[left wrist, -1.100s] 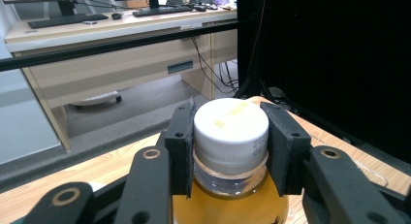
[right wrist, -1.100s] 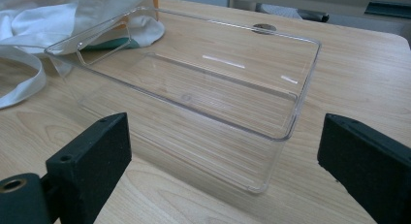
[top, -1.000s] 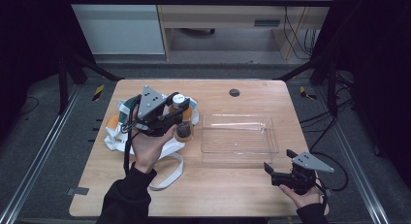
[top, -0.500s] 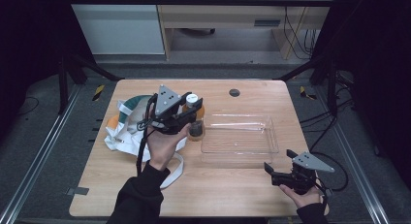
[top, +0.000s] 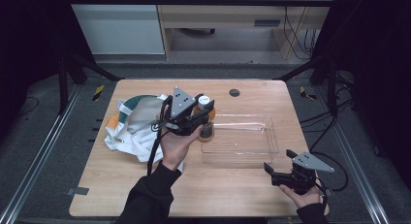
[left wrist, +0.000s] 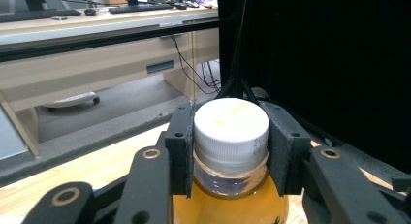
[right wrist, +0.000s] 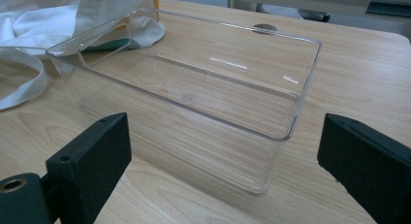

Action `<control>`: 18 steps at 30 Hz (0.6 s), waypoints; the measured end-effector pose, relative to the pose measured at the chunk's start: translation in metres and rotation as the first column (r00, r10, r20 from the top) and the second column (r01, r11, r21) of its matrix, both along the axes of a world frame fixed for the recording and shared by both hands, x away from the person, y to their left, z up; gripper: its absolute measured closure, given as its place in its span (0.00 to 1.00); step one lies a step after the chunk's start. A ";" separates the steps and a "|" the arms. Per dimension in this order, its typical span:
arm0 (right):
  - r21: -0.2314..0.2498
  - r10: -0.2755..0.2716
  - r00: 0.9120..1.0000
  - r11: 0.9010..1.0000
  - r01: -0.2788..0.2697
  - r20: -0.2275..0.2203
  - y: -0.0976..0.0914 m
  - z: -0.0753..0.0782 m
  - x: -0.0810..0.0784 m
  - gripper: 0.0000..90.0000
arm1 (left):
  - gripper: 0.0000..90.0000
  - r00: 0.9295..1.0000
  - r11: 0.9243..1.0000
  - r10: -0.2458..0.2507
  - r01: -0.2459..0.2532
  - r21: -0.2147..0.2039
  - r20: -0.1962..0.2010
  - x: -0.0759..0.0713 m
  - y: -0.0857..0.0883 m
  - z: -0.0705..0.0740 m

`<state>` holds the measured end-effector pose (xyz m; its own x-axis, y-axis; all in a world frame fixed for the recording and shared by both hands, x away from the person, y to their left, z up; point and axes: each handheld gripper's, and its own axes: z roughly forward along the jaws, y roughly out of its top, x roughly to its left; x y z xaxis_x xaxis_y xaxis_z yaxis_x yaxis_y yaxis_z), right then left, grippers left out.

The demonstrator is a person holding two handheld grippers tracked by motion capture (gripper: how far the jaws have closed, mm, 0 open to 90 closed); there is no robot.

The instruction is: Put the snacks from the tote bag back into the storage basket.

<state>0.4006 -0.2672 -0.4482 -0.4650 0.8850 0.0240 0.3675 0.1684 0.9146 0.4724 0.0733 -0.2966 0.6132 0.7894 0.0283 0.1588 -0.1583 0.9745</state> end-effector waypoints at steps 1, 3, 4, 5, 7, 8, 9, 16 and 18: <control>0.001 0.000 1.000 1.000 0.000 -0.001 0.000 0.000 0.000 0.06 | 0.65 1.000 1.000 -0.007 0.007 0.002 0.001 0.000 -0.001 -0.001; 0.001 0.000 1.000 1.000 0.000 -0.001 0.000 0.000 0.000 0.06 | 0.65 1.000 1.000 -0.010 0.010 -0.002 -0.004 0.002 -0.004 -0.003; 0.001 0.001 1.000 1.000 -0.001 0.001 0.000 0.000 0.000 0.06 | 0.65 1.000 1.000 -0.012 0.012 0.002 -0.006 0.002 -0.005 -0.004; 0.001 0.001 1.000 1.000 -0.001 0.000 0.000 0.000 0.000 0.06 | 0.65 1.000 1.000 -0.011 0.011 0.003 -0.005 0.003 -0.006 -0.005; 0.004 0.002 1.000 1.000 -0.002 -0.002 0.000 0.000 0.000 0.06 | 0.65 1.000 1.000 -0.009 0.010 0.009 -0.008 0.004 -0.009 -0.008; 0.004 0.002 1.000 1.000 -0.002 -0.001 0.000 0.000 0.000 0.06 | 0.65 1.000 1.000 -0.009 0.009 0.012 -0.009 0.004 -0.010 -0.009; 0.004 0.002 1.000 1.000 -0.002 -0.001 0.000 0.000 0.000 0.06 | 0.65 1.000 1.000 -0.009 0.009 0.017 -0.011 0.005 -0.011 -0.011; 0.004 0.004 1.000 1.000 -0.004 -0.002 0.000 0.000 0.000 0.06 | 0.65 1.000 1.000 -0.007 0.007 0.024 -0.017 0.008 -0.015 -0.019; 0.004 0.005 1.000 1.000 -0.005 -0.003 0.000 0.000 0.000 0.06 | 0.65 1.000 1.000 -0.008 0.009 0.026 -0.019 0.008 -0.017 -0.021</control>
